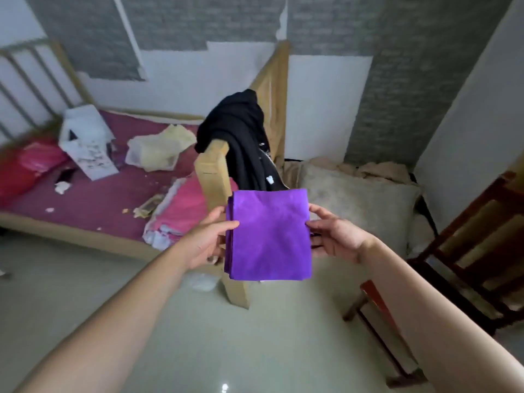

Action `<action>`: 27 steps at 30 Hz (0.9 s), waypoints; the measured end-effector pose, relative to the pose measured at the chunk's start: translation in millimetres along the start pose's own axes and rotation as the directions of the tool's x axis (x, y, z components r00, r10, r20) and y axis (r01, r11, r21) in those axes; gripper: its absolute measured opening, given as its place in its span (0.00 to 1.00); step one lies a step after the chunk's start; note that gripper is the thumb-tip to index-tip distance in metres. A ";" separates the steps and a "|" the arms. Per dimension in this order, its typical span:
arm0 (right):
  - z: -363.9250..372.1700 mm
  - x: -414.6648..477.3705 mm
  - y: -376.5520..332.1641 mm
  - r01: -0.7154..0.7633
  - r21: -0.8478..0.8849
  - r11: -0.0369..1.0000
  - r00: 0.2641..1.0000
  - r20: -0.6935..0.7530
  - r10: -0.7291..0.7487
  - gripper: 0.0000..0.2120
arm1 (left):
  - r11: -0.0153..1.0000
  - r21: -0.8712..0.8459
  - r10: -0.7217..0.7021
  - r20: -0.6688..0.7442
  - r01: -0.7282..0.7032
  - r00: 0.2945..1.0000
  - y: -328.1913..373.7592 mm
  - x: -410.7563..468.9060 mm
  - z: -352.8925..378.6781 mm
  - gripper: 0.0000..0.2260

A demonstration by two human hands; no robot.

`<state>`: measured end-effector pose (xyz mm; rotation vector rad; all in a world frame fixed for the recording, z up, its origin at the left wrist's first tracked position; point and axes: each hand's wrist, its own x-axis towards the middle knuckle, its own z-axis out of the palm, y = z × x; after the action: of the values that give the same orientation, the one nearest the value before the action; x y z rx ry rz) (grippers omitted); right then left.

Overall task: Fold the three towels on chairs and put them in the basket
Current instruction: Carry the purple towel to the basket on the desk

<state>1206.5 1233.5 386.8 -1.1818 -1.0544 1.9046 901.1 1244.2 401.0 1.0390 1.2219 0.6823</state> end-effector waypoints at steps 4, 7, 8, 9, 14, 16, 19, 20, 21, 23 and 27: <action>145.3 84.2 -20.5 0.005 -0.111 0.994 0.983 0.184 0.016 0.21 | 0.993 -0.059 0.088 -0.204 -0.102 0.975 -6.4 -72.0 -146.5 0.21; 254.8 144.2 -26.3 0.013 -0.167 0.986 0.947 0.317 0.041 0.22 | 0.982 -0.100 0.118 -0.331 -0.159 0.936 -21.5 -128.8 -251.6 0.22; 305.1 167.5 -26.6 0.007 -0.190 0.982 0.928 0.366 0.064 0.22 | 0.977 -0.115 0.125 -0.383 -0.181 0.915 -28.7 -155.6 -293.1 0.22; 331.9 178.3 -27.0 0.005 -0.199 0.980 0.916 0.394 0.076 0.21 | 0.974 -0.123 0.123 -0.411 -0.188 0.903 -33.3 -168.1 -313.8 0.22; 524.2 259.1 -13.5 0.023 -0.317 0.948 0.803 0.571 0.171 0.23 | 0.944 -0.191 0.092 -0.633 -0.270 0.769 -70.3 -265.9 -452.2 0.20; 592.2 290.7 -6.5 0.024 -0.350 0.936 0.742 0.634 0.218 0.23 | 0.933 -0.204 0.070 -0.705 -0.296 0.706 -90.2 -294.3 -500.0 0.21; 669.4 328.5 10.8 0.040 -0.417 0.908 0.688 0.671 0.278 0.23 | 0.921 -0.226 0.026 -0.777 -0.318 0.629 -113.4 -321.4 -549.8 0.21; 704.8 348.7 20.2 0.041 -0.436 0.899 0.668 0.681 0.299 0.23 | 0.918 -0.236 0.003 -0.801 -0.320 0.598 -123.4 -329.4 -577.3 0.22; 725.9 363.1 27.2 0.038 -0.457 0.889 0.661 0.678 0.321 0.24 | 0.917 -0.238 -0.010 -0.818 -0.322 0.575 -129.1 -333.2 -594.3 0.22; 777.6 401.3 37.9 0.045 -0.477 0.878 0.622 0.701 0.349 0.25 | 0.913 -0.240 -0.033 -0.849 -0.329 0.528 -137.2 -337.8 -644.7 0.22; 888.2 480.1 37.3 0.069 -0.479 0.875 0.578 0.734 0.356 0.24 | 0.904 -0.234 -0.064 -0.901 -0.357 0.428 -131.4 -341.4 -752.0 0.21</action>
<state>204.2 1359.9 404.5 -0.5540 -2.0567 2.4951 79.0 1092.2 417.9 0.3593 1.7939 1.7199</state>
